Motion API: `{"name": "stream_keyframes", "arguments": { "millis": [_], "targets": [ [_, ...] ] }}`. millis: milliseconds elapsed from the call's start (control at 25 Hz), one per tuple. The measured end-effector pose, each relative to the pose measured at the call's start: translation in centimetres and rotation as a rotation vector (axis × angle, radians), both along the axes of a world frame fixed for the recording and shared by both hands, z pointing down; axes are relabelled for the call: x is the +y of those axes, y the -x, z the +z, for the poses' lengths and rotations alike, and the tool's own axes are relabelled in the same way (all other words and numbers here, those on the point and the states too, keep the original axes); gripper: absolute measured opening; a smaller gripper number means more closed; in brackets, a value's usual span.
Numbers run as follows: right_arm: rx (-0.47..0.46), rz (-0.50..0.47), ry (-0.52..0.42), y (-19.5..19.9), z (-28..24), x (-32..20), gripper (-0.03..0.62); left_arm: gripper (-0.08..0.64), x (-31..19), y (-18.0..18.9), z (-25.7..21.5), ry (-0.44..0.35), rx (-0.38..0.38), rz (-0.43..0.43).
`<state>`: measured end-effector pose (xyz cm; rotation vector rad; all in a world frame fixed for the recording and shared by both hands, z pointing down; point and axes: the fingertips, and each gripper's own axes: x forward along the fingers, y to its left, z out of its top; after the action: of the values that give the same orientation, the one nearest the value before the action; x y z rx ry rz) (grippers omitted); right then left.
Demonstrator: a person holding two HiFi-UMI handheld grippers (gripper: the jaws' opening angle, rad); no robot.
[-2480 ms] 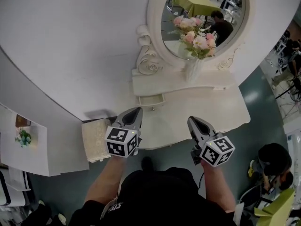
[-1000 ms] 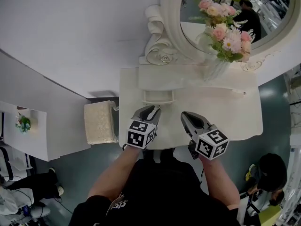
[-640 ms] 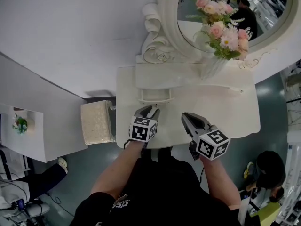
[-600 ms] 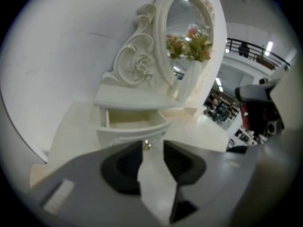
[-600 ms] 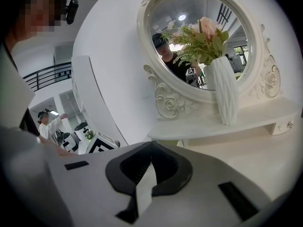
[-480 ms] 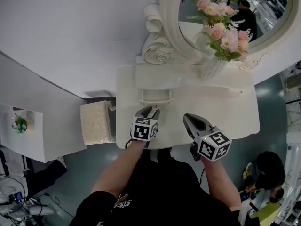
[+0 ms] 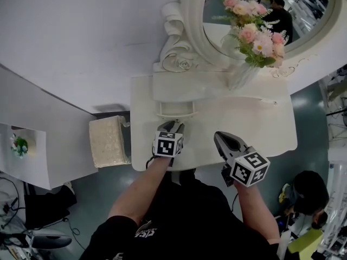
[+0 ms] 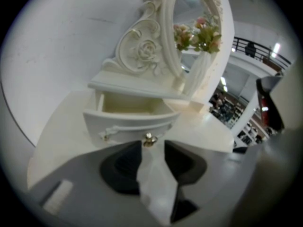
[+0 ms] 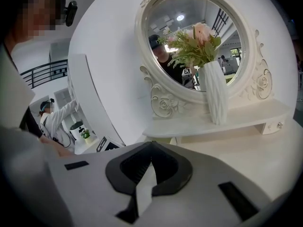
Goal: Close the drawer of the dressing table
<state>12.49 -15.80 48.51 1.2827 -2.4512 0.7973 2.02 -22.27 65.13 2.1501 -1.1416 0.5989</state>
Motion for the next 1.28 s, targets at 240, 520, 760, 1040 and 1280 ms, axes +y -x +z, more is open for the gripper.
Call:
{"name": "stream_keyframes", "arguments": {
  "millis": [240,520,760,1040,1280],
  "targets": [
    [-0.004,0.016,0.001,-0.8,-0.2,0.2,-0.005,0.155,-0.6,-0.2,0.1,0.009,-0.013,-0.006],
    [-0.019,0.014,0.01,-0.7,0.2,0.3,-0.005,0.122,-0.8,-0.2,0.2,0.02,-0.039,0.009],
    [-0.03,0.003,0.016,-0.3,0.5,0.3,-0.005,0.101,-0.8,-0.1,0.2,0.022,-0.071,0.021],
    [-0.041,0.008,0.016,-0.5,0.7,0.0,-0.005,0.098,-1.2,0.3,0.0,0.018,-0.072,0.013],
    [-0.042,0.016,0.022,-0.9,0.9,0.0,-0.005,0.097,-1.8,0.6,-0.4,0.014,-0.068,0.005]
  ]
}}
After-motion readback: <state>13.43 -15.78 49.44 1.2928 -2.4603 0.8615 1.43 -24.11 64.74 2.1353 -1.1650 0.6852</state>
